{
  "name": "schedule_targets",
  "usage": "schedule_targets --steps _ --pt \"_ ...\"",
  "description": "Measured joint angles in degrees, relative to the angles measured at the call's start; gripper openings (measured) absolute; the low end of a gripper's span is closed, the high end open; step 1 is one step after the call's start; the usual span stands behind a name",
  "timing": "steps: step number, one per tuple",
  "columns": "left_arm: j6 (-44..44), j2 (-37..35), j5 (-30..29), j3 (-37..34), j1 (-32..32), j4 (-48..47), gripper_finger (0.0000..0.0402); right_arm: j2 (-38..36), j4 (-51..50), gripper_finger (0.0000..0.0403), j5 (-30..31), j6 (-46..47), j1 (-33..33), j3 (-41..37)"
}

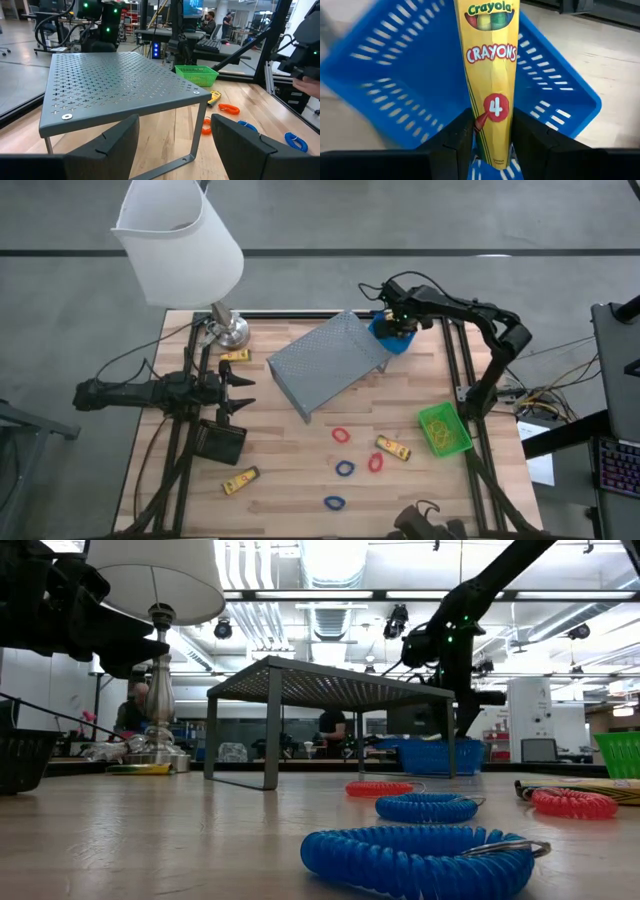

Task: Pick & Place Office Desk Supplies
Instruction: Put the crayon box into the blue basket

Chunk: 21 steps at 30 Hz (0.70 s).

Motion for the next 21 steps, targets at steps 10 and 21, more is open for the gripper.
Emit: schedule_targets --steps 10,21 --pt "0.0 0.0 0.0 0.0 0.0 0.0 0.0253 3.9 -0.1 0.0118 0.5 1.1 0.0 -0.2" --pt "0.0 0.0 0.0 0.0 0.0 0.0 0.0253 3.9 0.0 0.0122 0.7 2.6 0.0 -0.1"
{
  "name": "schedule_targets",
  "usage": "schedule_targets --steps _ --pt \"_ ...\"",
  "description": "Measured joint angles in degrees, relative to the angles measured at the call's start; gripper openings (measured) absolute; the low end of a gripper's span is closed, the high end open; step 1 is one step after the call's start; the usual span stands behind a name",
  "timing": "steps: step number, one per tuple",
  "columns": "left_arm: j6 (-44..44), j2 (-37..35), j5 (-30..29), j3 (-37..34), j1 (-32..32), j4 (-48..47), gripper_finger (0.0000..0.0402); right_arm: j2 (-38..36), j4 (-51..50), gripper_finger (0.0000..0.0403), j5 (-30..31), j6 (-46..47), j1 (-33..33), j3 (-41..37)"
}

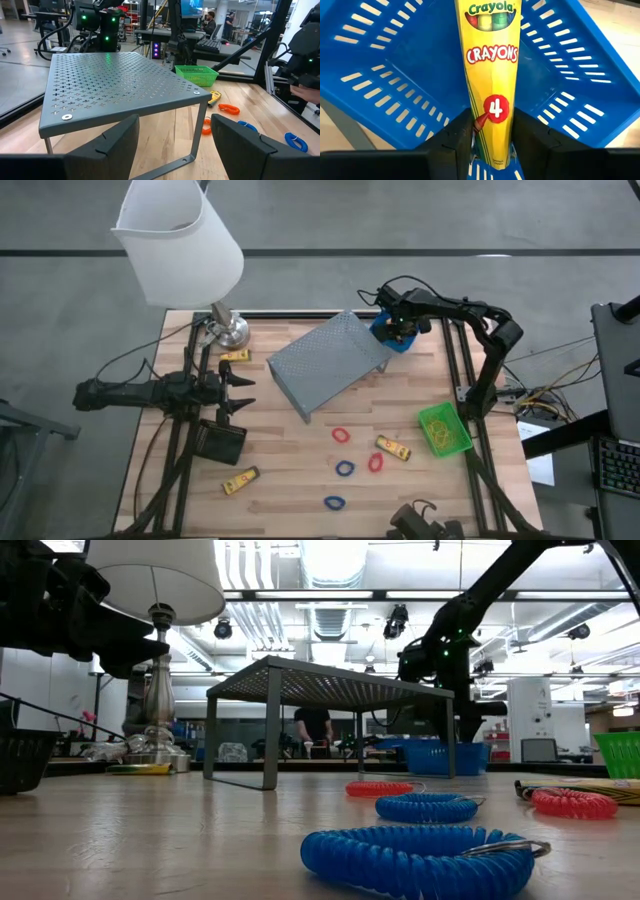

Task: Pick & Place Office Desk Supplies
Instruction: Put the crayon box into the blue basket

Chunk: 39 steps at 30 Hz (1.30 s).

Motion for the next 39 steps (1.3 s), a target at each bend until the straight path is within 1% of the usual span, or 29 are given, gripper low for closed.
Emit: schedule_targets --steps 7,15,24,29,35,39 --pt "0.0 0.0 0.0 0.0 0.0 0.0 0.0253 0.0 0.0 0.014 0.0 0.0 0.0 0.0" --pt "0.0 0.0 0.0 0.0 0.0 0.0 0.0253 0.0 0.0 0.0145 0.0 0.0 0.0 0.0" --pt "0.0 0.0 0.0 0.0 0.0 0.0 0.0253 -0.1 -0.1 0.0181 0.0 0.0 0.0 0.0" --pt "0.0 0.0 0.0 0.0 0.0 0.0 0.0253 -0.1 -0.1 0.0195 0.0 0.0 0.0 0.0" --pt "0.0 0.0 0.0 0.0 0.0 0.0 0.0253 -0.1 -0.2 0.0199 0.1 0.0 0.0 0.0" --pt "0.0 0.0 0.0 0.0 0.0 0.0 0.0253 -0.8 -0.3 0.0199 2.2 0.6 0.0 0.0"
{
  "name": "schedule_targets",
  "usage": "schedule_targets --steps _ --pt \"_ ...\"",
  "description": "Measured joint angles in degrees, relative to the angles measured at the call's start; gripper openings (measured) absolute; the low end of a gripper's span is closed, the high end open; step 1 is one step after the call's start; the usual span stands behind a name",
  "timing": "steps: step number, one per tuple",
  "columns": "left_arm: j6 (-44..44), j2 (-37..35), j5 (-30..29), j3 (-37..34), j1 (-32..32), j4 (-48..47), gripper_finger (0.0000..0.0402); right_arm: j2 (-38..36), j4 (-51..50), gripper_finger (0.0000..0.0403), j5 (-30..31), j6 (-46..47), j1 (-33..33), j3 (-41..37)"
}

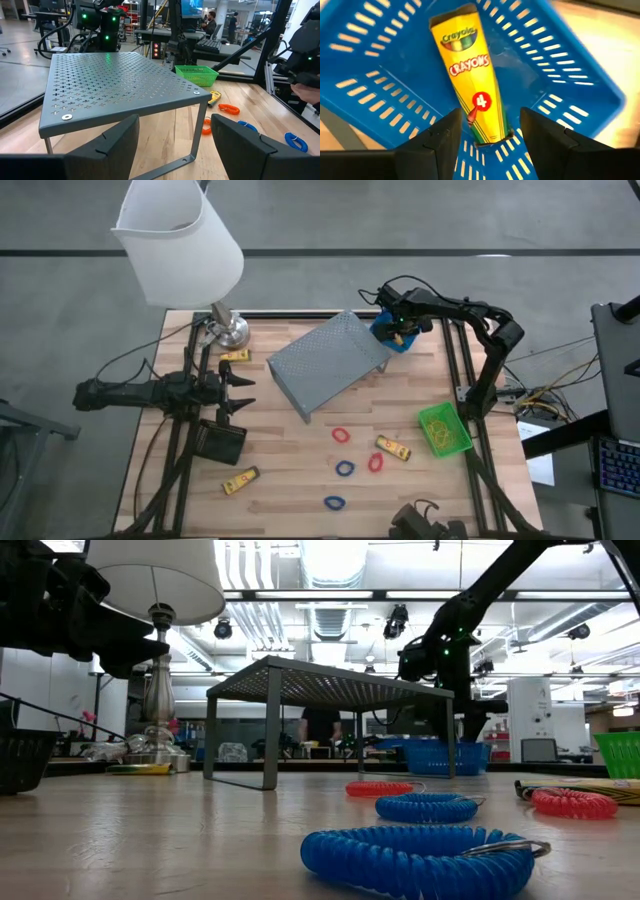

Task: Pick & Place Office Desk Supplies
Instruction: Put the crayon box into the blue basket

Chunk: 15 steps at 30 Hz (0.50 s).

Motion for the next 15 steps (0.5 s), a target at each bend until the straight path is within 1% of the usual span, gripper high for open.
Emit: schedule_targets --steps 5,15 --pt "0.0 0.0 0.0 0.0 0.0 0.0 0.0253 -2.9 -0.1 0.0199 1.1 0.6 0.0 0.0" --pt "0.0 0.0 0.0 0.0 0.0 0.0 0.0253 -11.4 -0.3 0.0199 2.5 0.5 1.1 -0.2"
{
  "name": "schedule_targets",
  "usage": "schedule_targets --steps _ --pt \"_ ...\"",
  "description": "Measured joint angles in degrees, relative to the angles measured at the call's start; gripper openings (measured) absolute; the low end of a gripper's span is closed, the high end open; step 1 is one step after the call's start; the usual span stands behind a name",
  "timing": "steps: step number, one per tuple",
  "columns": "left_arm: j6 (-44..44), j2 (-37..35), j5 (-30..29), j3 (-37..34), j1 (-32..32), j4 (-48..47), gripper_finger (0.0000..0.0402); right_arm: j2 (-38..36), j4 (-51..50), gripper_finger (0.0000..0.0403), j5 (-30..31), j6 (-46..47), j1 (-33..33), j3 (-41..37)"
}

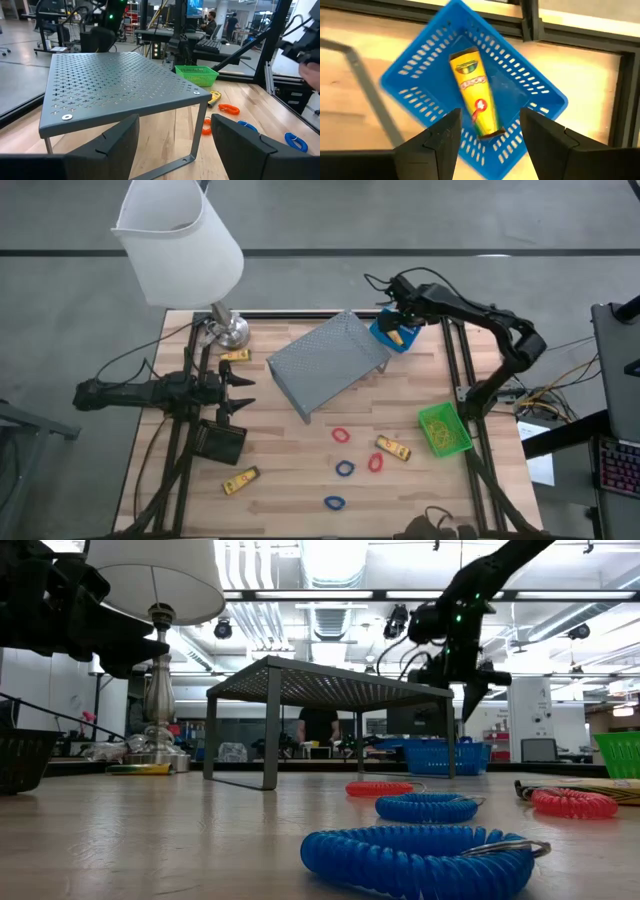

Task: Pick & Place Office Desk Supplies
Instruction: Put the crayon box into the blue basket

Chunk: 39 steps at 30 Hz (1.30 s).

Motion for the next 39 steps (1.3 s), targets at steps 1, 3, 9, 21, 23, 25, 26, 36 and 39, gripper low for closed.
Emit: schedule_targets --steps 1,3,9,21,23,25,26,36,39 --pt "0.0 0.0 0.0 0.0 0.0 0.0 0.0253 -0.9 0.0 0.0199 -0.1 -0.1 0.5 -0.2" --pt "0.0 0.0 0.0 0.0 0.0 0.0 0.0253 -2.7 0.0 0.0199 -0.1 -0.3 1.4 -0.5" --pt "0.0 0.0 0.0 0.0 0.0 0.0 0.0253 -9.2 0.3 0.0199 0.1 -0.5 4.9 -2.8" --pt "0.0 0.0 0.0 0.0 0.0 0.0 0.0253 -24.2 10.5 0.0199 3.0 0.0 10.6 -16.9" --pt "0.0 0.0 0.0 0.0 0.0 0.0 0.0253 -26.2 12.9 0.0199 3.0 -0.1 10.7 -19.2" --pt "0.0 0.0 0.0 0.0 0.0 0.0 0.0253 -28.1 14.6 0.0199 3.0 -0.2 10.7 -21.3" --pt "0.0 0.0 0.0 0.0 0.0 0.0 0.0253 -28.9 15.2 0.0199 3.0 -0.2 10.7 -22.2" --pt "0.0 0.0 0.0 0.0 0.0 0.0 0.0253 -34.1 17.0 0.0199 2.4 -1.3 10.7 -26.6" --pt "0.0 0.0 0.0 0.0 0.0 0.0 0.0253 -34.3 17.1 0.0199 2.4 -1.5 10.7 -26.7"
